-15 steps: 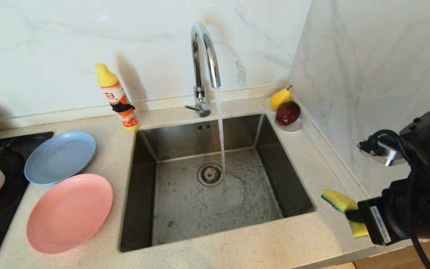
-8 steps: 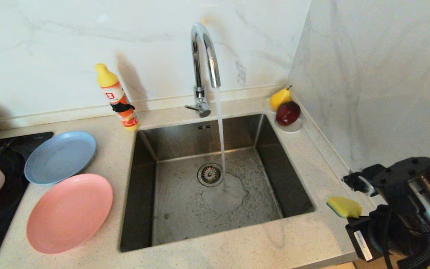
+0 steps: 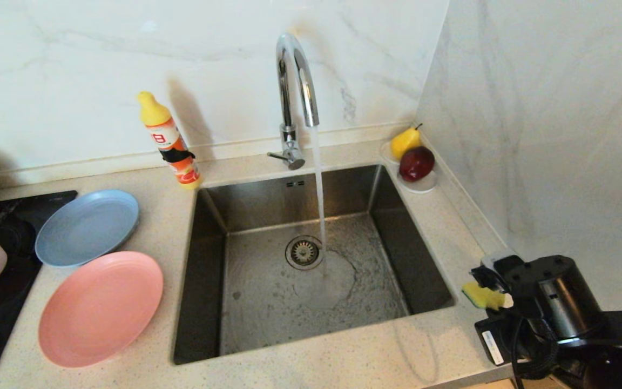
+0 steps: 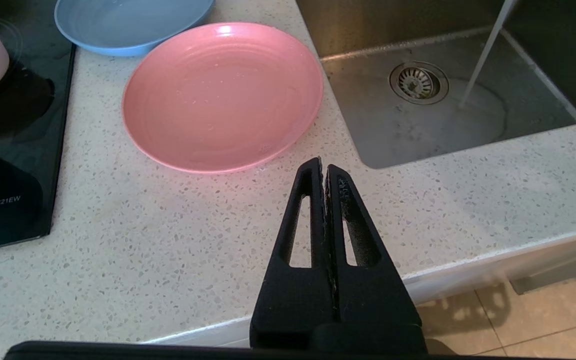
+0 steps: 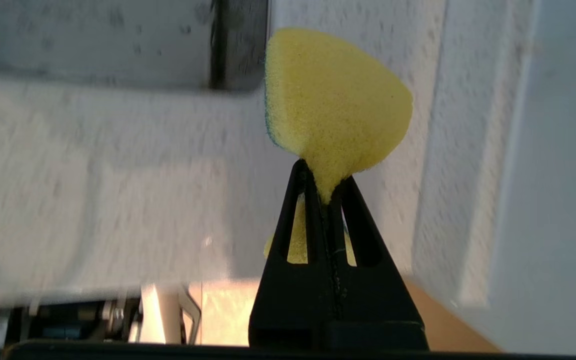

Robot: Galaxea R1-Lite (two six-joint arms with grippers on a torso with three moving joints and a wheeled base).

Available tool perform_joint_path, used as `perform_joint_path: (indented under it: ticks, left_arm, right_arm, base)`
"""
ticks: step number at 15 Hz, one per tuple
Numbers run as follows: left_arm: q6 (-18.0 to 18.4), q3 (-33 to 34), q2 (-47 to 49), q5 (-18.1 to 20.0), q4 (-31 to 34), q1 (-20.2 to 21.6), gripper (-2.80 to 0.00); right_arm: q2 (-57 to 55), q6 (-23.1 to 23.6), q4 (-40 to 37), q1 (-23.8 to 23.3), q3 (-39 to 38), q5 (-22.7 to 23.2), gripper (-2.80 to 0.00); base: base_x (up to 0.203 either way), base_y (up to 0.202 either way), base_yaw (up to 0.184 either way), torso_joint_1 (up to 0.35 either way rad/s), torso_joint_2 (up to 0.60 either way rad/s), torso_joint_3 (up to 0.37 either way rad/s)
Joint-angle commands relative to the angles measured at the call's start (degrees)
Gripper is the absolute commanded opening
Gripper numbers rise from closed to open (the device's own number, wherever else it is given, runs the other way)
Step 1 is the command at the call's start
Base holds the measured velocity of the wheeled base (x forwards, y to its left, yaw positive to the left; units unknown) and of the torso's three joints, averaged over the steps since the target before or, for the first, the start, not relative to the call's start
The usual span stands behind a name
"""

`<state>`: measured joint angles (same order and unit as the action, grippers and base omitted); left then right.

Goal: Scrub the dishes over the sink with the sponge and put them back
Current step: Put down the sponge

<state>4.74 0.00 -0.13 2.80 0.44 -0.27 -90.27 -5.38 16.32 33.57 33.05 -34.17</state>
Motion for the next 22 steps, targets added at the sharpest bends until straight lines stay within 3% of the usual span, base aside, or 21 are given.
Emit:
perform_joint_path:
  ticks: [1,9,22]
  left_arm:
    - [0.0,0.3,0.0,0.0,0.0,0.0,-2.8]
    - [0.0,0.2,0.0,0.0,0.0,0.0,-2.8]
    - [0.0,0.2,0.0,0.0,0.0,0.0,-2.8]
  right_arm:
    - [-4.4,0.2,3.0,-0.9,-0.3,-0.3,-2.8]
    - [-12.6,1.4,13.1,-6.1,0.6,-0.6,-2.8]
    - [-13.9,2.8,13.6,-7.7,4.9,-0.5,-2.8]
  base:
    - [0.0,0.0,0.0,0.0,0.0,0.0]
    - [0.0,0.0,0.0,0.0,0.0,0.0]
    - [0.0,0.0,0.0,0.0,0.0,0.0]
